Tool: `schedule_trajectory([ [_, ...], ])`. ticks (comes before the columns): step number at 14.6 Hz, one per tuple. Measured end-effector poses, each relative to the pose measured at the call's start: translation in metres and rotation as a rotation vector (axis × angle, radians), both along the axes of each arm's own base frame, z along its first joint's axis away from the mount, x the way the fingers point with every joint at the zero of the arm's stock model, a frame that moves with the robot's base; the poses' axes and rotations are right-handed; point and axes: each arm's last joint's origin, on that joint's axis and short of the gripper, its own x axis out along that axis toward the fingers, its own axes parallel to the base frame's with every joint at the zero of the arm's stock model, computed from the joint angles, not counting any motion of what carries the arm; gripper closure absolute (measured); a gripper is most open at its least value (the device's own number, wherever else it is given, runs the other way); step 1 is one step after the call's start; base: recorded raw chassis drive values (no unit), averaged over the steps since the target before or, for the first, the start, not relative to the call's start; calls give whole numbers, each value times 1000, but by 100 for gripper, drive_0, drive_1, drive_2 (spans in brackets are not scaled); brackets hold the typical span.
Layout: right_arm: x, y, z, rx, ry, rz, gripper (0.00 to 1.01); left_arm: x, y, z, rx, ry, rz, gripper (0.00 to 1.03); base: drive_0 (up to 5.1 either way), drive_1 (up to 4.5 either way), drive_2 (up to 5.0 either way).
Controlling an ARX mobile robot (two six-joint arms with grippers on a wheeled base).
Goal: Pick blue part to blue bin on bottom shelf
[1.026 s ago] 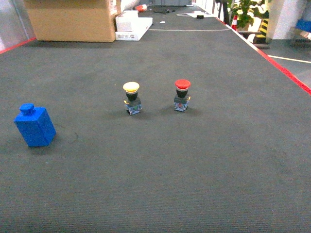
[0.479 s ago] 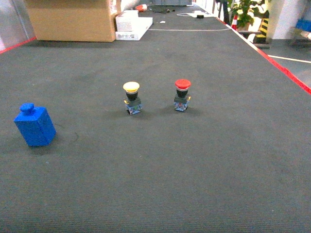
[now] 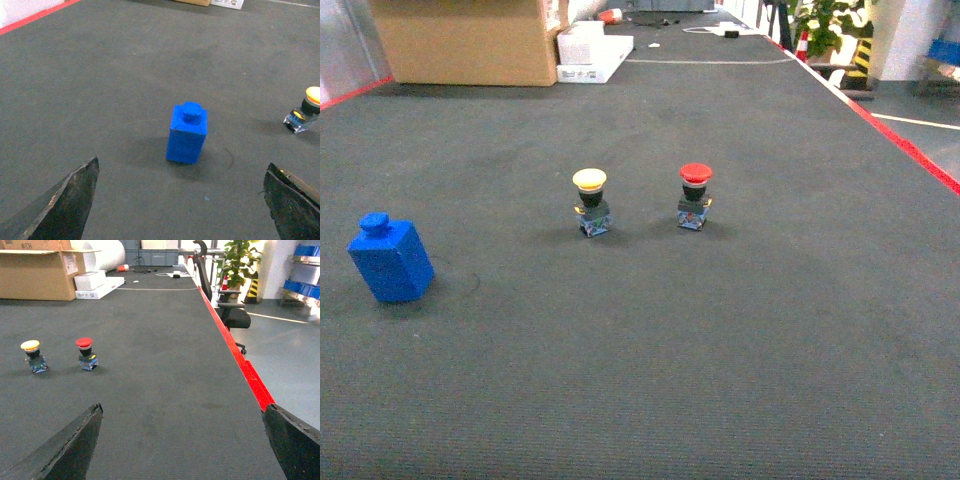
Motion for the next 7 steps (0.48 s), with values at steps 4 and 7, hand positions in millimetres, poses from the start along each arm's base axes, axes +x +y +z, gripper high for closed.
schedule_trajectory([
  [4, 0, 0, 0, 0, 0, 0, 3, 70, -2, -43, 5, 202, -30, 5, 0, 0, 0],
  [7, 0, 0, 0, 0, 0, 0, 3, 111, 1, -55, 35, 233, -25, 5, 0, 0, 0],
])
